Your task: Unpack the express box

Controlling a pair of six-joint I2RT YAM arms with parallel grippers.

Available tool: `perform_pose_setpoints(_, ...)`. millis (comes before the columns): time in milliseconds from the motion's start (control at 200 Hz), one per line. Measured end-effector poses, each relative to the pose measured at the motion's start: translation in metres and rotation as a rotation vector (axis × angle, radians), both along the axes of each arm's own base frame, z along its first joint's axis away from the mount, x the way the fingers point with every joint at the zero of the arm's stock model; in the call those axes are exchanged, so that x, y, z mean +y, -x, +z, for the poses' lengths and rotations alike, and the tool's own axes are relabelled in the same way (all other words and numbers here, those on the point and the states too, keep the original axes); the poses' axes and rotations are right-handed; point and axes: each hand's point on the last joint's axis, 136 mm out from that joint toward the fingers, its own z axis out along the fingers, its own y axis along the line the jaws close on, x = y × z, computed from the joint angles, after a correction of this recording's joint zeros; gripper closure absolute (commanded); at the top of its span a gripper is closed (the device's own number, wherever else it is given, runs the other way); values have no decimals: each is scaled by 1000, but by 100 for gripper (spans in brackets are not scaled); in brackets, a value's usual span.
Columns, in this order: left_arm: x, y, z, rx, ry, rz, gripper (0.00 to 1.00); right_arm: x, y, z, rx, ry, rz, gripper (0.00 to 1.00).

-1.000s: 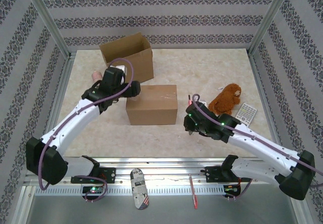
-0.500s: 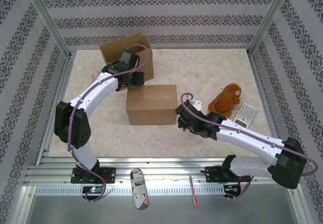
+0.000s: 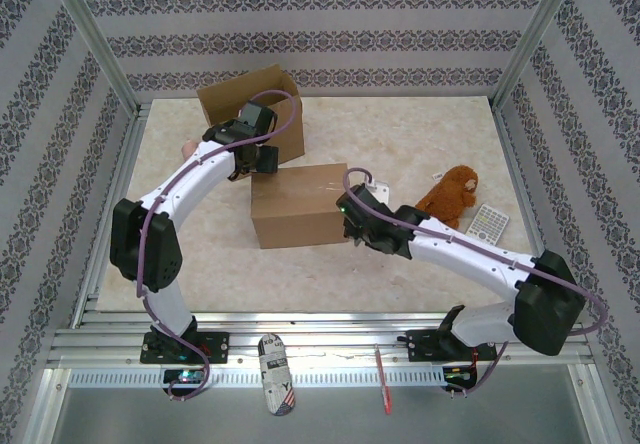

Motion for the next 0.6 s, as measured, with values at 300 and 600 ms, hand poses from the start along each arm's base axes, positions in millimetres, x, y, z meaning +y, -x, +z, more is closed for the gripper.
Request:
perform_pose_setpoints(300,19,42,-3,30,6,29,29,-8,-45,2,10,3,-4,100)
perform_pose_setpoints(600,21,90,-8,94,33,20,29,6,-91,3,40,-38,91,100)
